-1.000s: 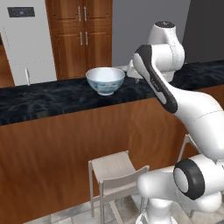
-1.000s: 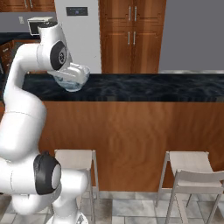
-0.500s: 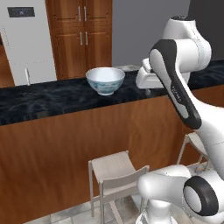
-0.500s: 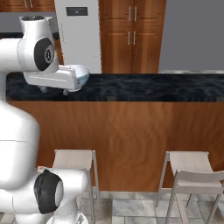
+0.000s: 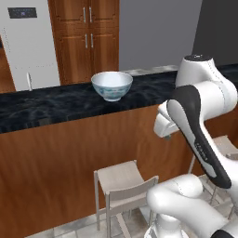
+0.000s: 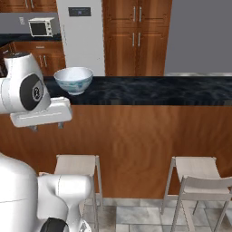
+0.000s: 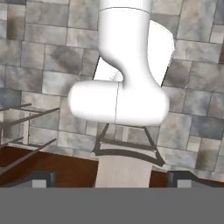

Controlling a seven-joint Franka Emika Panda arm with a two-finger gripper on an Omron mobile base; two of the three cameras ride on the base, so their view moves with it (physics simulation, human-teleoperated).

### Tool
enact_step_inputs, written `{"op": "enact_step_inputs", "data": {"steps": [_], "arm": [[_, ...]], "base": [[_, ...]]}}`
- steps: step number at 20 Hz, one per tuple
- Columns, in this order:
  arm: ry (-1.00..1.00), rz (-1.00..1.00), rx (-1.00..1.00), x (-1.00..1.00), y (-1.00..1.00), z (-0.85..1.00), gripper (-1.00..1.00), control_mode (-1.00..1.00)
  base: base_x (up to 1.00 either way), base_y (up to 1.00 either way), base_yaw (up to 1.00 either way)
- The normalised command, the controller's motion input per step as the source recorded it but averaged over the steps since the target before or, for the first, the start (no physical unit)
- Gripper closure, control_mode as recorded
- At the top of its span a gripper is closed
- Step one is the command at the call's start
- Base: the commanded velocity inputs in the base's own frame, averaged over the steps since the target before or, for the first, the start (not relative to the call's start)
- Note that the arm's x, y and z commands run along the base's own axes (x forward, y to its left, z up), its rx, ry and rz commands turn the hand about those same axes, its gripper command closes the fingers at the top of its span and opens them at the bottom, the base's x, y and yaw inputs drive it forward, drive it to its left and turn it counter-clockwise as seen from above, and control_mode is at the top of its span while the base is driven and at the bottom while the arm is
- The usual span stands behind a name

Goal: Pick up the bowls from the cabinet and place each bowl in front of a stool on the dining counter.

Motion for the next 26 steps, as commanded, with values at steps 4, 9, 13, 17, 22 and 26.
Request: {"op": "enact_step_inputs", "data": {"steps": [4,9,13,17,22,26], "arm": [[0.02,0.0,-0.01,-0.03,0.0,-0.15,-1.0,-1.0],[0.07,0.0,0.0,0.0,0.0,-0.08,-1.0,-1.0],[0.0,0.0,0.0,0.0,0.0,0.0,-1.0,-1.0],[0.0,0.0,0.0,-0.1,-0.03,0.0,-1.0,-1.0],[0.0,0.0,0.0,-0.25,-0.15,-0.04,-1.0,1.0],[0.0,0.0,0.0,0.0,0.0,0.0,-1.0,1.0]], "base": [[0.0,0.0,0.0],[0.0,0.0,0.0],[0.0,0.0,0.0],[0.0,0.0,0.0],[-0.06,-0.27,0.0],[0.0,-0.96,0.0]]}}
